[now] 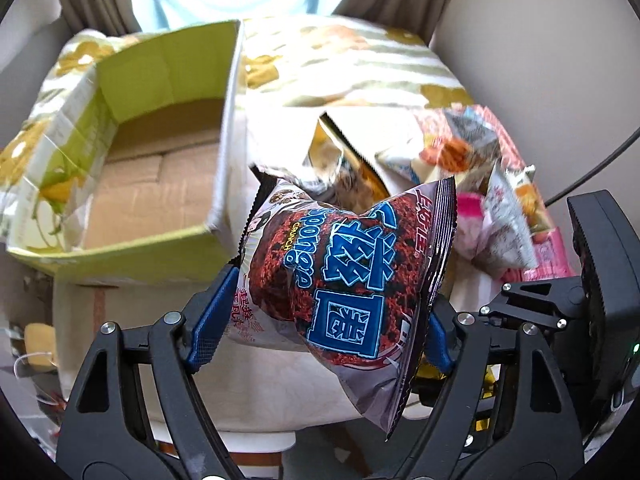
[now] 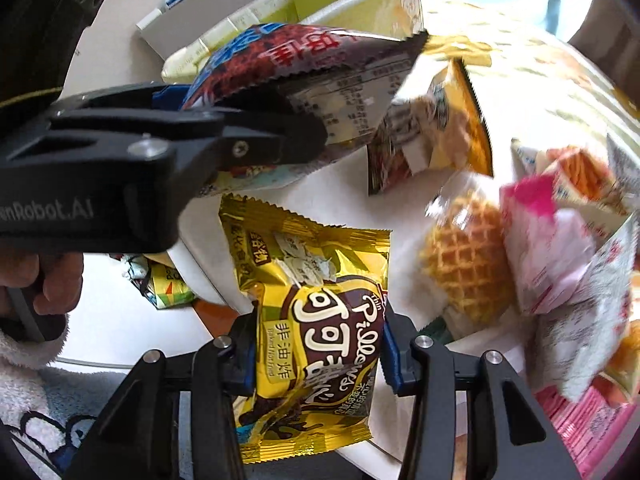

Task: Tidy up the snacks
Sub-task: 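Carry both packets over the yellow box and open both tools to drop them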

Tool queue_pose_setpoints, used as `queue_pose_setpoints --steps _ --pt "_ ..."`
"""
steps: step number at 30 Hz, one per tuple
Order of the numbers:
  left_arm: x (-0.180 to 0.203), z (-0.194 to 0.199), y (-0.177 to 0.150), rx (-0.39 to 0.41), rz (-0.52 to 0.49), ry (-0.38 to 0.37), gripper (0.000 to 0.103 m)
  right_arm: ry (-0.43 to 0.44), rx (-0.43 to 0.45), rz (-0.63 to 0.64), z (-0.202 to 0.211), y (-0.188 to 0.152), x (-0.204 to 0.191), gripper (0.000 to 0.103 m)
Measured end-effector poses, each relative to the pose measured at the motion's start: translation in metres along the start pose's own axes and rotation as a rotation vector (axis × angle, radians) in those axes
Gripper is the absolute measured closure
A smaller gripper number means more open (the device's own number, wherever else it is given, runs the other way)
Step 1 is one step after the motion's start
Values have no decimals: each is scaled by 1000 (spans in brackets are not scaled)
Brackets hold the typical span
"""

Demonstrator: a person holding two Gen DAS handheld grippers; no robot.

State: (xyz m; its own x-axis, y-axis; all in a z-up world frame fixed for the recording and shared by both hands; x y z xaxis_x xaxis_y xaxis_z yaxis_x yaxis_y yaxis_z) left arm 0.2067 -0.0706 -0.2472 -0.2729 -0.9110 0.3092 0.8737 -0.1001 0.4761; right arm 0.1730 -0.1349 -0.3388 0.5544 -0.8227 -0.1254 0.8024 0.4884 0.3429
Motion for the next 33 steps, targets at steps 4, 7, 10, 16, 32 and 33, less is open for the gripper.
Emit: queue_pose_setpoints --steps 4,7,10,16,32,33 --pt "5 25 18 57 -1 12 25 -7 45 1 24 11 8 60" --pt "3 44 35 106 10 37 25 -18 66 11 52 31 12 60" --pt "-1 69 53 168 35 38 25 -28 81 14 68 49 20 60" --pt "-25 109 89 249 15 67 25 -88 148 28 97 97 13 60" --pt "-190 127 115 179 10 147 25 -155 273 -149 96 221 -39 60" --pt "-195 123 114 166 5 150 25 -146 275 -157 97 226 -43 60"
Point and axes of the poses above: each gripper's, at about its wrist camera, not at the fingertips, and z roughly against the way its jaws point, x to its right, y to its top, the point moved 8 cm from there along -z, roughly the way its jaws point, and after that the axes turned 13 degrees about -y, right-handed, at the moved point
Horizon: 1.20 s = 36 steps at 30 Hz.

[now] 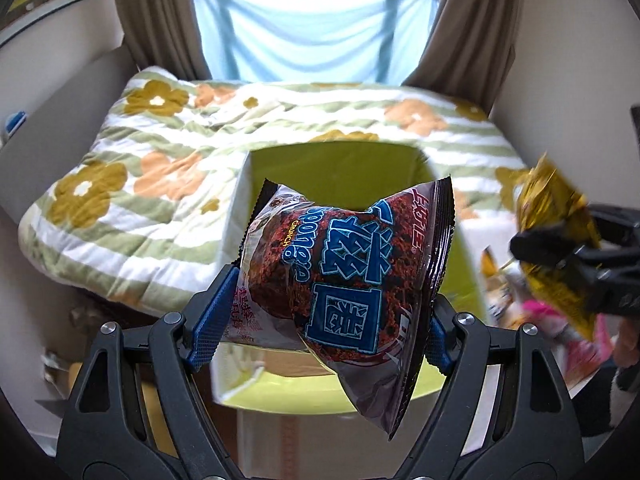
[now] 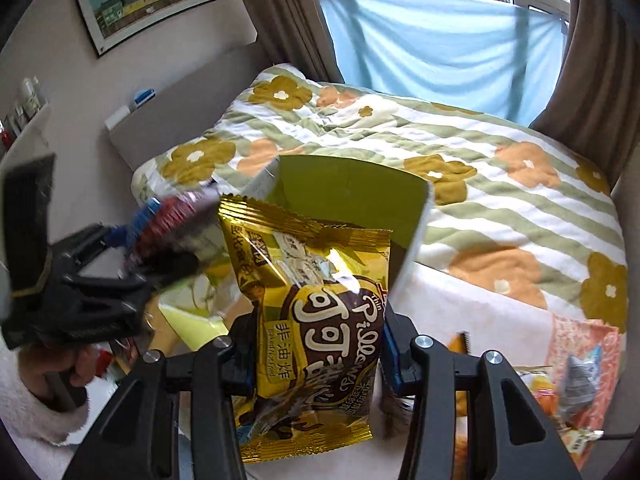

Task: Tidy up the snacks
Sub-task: 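Carry both packets over the yellow box and open both tools to drop them, then move both tools back over the snack pile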

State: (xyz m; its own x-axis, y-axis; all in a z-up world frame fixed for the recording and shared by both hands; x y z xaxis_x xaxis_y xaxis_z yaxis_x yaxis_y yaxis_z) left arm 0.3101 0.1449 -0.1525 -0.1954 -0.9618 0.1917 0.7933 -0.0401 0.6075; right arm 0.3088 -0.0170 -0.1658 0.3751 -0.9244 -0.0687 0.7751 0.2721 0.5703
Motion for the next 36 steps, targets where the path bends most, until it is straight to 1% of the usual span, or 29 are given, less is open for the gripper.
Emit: queue_pose_setpoints --steps 3,5,7,8,9,10,12,15,17,22,25,29,31,32,33,34,36 --pt "-12 -18 -9 -52 -37 -5 25 -5 4 -26 -2 10 -11 60" --pt "-13 -28 -15 -88 -63 -25 25 -16 5 -45 -4 12 -16 60" --pt "-12 -38 -20 -113 -90 -46 20 -20 1 -74 -5 13 -17 60" --pt "-13 -42 -22 -120 -106 -57 18 -22 -1 -83 -6 13 -18 60" --pt "-11 -46 -23 -130 -122 -60 6 -29 -7 -93 -7 13 -18 60" --pt "-10 -49 -25 -140 -144 -57 0 -37 -14 -99 -9 11 -18 60" --pt "-11 -51 -28 -149 -176 -51 0 -52 -28 -112 -13 11 -19 60" --pt "-20 -50 -33 -169 -169 -64 0 -71 -54 -128 -21 8 -20 60" --pt "-24 -46 -36 -162 -151 -81 0 -101 -74 -123 -28 3 -22 60" --pt "-36 -38 -38 -151 -132 -81 0 -132 -125 -126 -49 -4 -24 60" --pt "-39 -35 -36 -136 -131 -82 0 -167 -144 -108 -61 -3 -26 60" --pt "-38 -32 -35 -126 -121 -89 0 -163 -175 -105 -76 -3 -31 59" --pt "-38 -30 -37 -117 -119 -87 0 -171 -199 -108 -83 -5 -32 53" --pt "-37 -28 -37 -113 -118 -83 0 -175 -193 -115 -85 -6 -31 37" --pt "-37 -25 -37 -110 -118 -79 0 -169 -184 -124 -84 -6 -32 9" --pt "-37 -23 -37 -108 -118 -76 0 -156 -176 -132 -83 -6 -33 0" --pt "-39 -18 -38 -101 -115 -69 0 -141 -165 -144 -79 -8 -35 0"
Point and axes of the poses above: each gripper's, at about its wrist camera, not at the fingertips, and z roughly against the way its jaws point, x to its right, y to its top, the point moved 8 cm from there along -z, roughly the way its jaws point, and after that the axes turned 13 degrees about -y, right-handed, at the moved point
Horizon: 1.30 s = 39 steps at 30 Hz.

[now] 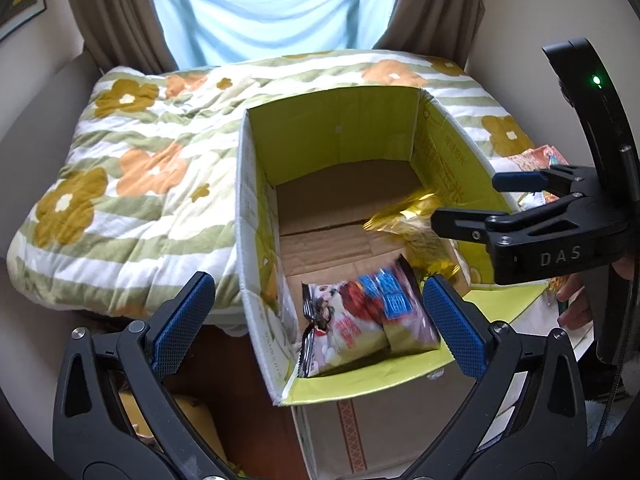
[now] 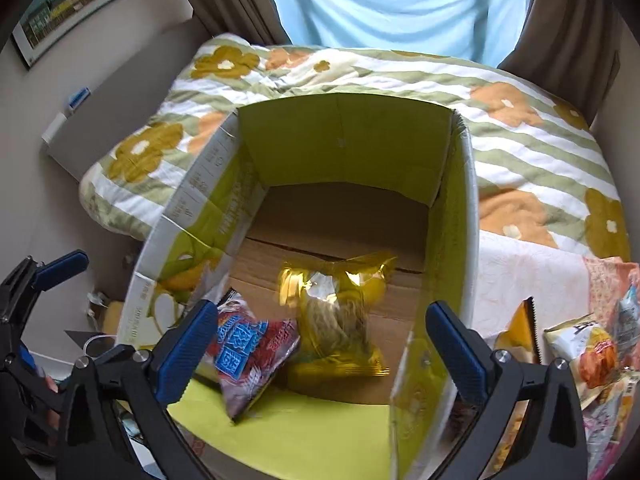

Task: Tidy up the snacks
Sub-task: 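Move both tools back over the snack pile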

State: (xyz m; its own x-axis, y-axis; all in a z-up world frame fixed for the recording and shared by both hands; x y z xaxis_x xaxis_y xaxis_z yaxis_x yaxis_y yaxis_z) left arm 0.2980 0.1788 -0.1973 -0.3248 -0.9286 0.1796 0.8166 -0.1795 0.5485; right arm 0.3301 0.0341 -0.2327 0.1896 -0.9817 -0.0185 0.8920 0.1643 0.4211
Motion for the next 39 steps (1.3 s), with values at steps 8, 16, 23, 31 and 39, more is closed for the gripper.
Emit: queue_pose_setpoints --steps 8,16,23,31,39 --pt "1 4 -5 4 13 14 0 -41 16 36 8 -12 0 0" --pt "21 12 4 14 -6 -23 0 -75 69 39 44 -13 10 0" --pt "51 24 13 49 -35 -50 0 -73 126 -46 84 -24 41 0" --pt "124 22 22 68 -60 -112 0 -120 200 -91 130 -50 107 0" --pt "214 -5 24 43 -102 -185 0 -222 183 -142 149 -92 201 0"
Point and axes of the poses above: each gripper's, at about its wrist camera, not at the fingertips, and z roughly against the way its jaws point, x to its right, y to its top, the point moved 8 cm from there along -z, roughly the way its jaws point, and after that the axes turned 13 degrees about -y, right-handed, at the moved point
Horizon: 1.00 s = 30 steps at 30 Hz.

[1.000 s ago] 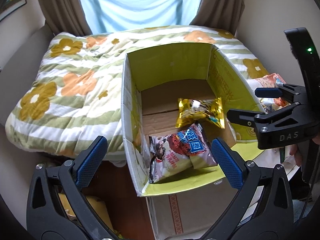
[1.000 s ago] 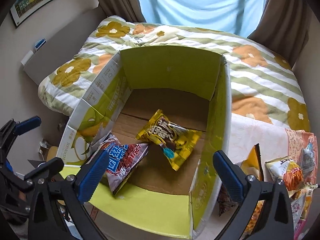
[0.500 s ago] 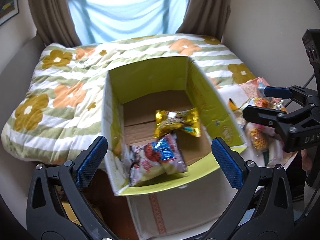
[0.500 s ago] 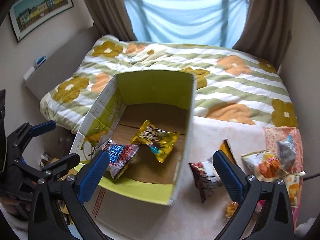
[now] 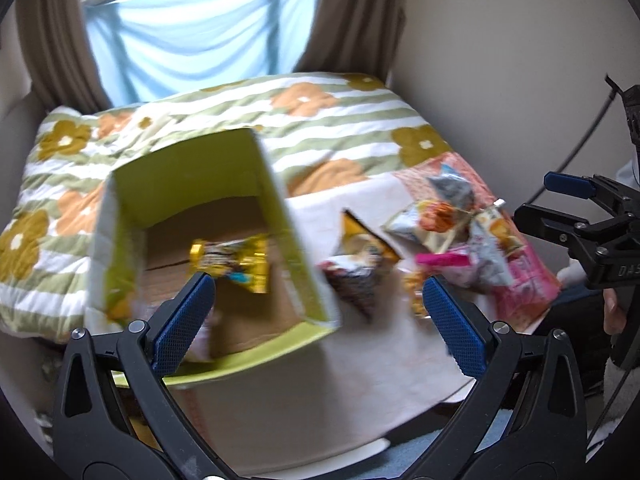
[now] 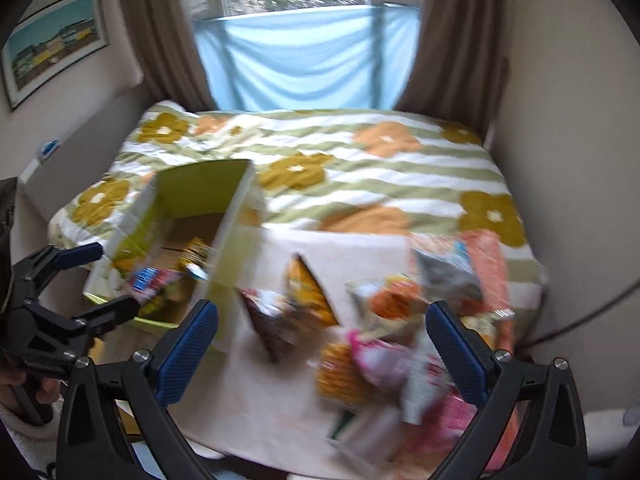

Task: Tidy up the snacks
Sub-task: 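Move both tools back over the snack pile, then grasp the pink-white bag with left tool while right tool grasps grey corn snack bag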

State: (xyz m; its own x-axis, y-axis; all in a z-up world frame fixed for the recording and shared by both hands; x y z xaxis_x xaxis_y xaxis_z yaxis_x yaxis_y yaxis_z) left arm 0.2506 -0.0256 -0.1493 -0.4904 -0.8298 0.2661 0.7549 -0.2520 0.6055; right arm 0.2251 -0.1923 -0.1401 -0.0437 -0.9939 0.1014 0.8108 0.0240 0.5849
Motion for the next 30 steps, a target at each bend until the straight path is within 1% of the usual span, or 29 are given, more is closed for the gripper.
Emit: queue_pose_setpoints --steps 2,4,7,14,19,22,26,29,30 --pt "22 -17 0 -19 -10 -19 0 -7 -16 -18 -6 -11 23 0" --pt "37 -32 -2 -36 -14 -37 0 -9 -35 -28 -13 -23 41 0" --pt "61 -60 -4 -69 -11 -66 0 -7 -63 -29 -22 -42 62 0" --pt "104 -127 -17 -146 4 -138 0 14 -113 27 -56 -86 93 0" --pt "114 -170 -33 -189 15 -163 0 34 -124 99 -84 -117 91 0" --pt "116 -193 -41 -198 18 -160 0 29 -126 132 -101 -130 88 0" --pt "117 -216 -45 -192 24 -172 0 12 -105 163 -115 -137 85 0" --pt "121 -229 -45 -180 6 -175 0 -11 -66 194 -118 -137 83 0" --pt "122 -233 -45 -181 -4 -173 0 -19 -55 205 -120 -136 82 2"
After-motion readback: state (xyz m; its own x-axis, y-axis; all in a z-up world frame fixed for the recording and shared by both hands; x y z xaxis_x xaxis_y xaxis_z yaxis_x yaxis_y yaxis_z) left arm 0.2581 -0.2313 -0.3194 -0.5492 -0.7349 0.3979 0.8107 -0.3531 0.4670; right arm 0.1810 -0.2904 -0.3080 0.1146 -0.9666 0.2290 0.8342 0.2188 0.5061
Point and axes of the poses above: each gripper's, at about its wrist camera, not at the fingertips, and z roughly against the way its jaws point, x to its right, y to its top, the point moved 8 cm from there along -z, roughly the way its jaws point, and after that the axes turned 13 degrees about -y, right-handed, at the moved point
